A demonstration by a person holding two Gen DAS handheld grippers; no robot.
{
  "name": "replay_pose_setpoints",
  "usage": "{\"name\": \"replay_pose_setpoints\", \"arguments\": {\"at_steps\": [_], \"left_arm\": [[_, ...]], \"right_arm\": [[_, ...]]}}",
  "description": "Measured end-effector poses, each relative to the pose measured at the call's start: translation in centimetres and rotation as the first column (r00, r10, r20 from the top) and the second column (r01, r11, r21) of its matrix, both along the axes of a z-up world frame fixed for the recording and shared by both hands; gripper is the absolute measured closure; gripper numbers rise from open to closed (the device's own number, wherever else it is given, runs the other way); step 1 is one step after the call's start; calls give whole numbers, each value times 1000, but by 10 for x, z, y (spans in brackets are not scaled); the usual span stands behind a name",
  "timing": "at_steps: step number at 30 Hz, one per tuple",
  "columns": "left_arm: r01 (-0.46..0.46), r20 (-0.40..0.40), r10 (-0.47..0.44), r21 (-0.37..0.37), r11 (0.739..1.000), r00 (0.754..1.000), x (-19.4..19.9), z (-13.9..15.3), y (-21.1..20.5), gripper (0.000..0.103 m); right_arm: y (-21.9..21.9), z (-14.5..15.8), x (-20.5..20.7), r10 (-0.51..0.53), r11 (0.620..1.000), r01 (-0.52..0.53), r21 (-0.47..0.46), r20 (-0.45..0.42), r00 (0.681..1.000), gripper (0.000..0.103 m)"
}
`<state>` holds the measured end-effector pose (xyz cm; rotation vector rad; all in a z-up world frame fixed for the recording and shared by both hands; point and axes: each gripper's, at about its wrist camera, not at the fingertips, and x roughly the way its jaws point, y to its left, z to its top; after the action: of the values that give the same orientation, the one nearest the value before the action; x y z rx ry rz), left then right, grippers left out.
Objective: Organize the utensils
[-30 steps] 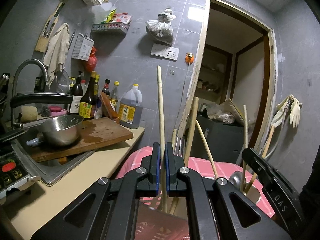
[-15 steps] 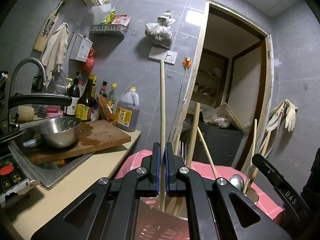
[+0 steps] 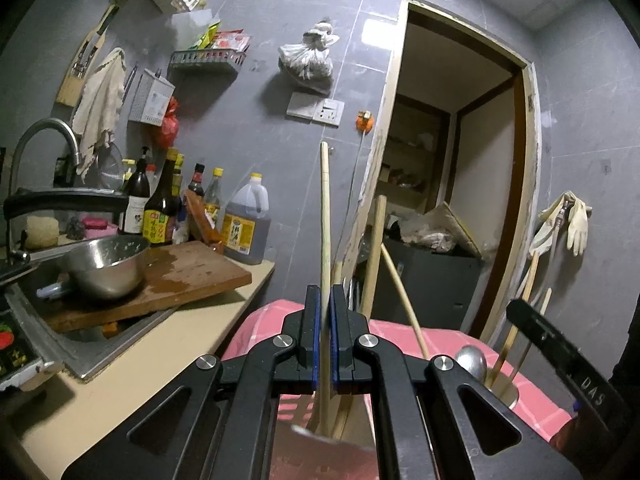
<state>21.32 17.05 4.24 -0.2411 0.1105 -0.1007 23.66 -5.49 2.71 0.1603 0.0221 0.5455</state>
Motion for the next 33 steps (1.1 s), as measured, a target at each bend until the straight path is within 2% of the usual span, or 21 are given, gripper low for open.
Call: {"name": "replay_pose_setpoints", "arguments": {"at_steps": [3, 7, 12, 18, 20, 23, 26, 31, 33], "left_arm": [[11, -17, -12, -16, 1000, 1000, -6, -2, 3, 100], [22, -51, -23, -25, 999, 998, -12, -4, 6, 100], [29, -90, -28, 2, 1000, 996, -12, -6, 1, 97], [50, -78, -50, 9, 999, 996, -25, -4, -5, 82], [50, -77, -49, 10, 999, 996, -30, -3, -6, 78], [44, -81, -44, 8, 999, 996, -43, 1, -8, 65], [41, -91, -41, 2, 999, 995, -57, 5, -11, 61], [39, -122, -38, 1, 999, 992, -80, 7, -19, 39], [48, -134, -46, 8, 999, 990, -89, 7, -24, 36]], "right_arm": [[3, 2, -5, 16, 1000, -16, -16, 14, 1000, 96], [7, 7, -13, 39, 999, -38, -30, 25, 999, 82], [5, 14, -30, 35, 998, -34, -55, 29, 999, 80], [-14, 20, -48, -12, 998, 13, -64, 12, 1000, 75], [-21, 21, -55, -31, 998, 31, -63, 2, 1000, 70], [-30, 20, -63, -57, 997, 56, -58, -15, 998, 59], [-39, 20, -73, -94, 994, 92, -58, -41, 995, 56], [-52, 19, -91, -135, 989, 130, -68, -82, 987, 50], [-56, 19, -97, -147, 987, 140, -81, -95, 985, 45]]}}
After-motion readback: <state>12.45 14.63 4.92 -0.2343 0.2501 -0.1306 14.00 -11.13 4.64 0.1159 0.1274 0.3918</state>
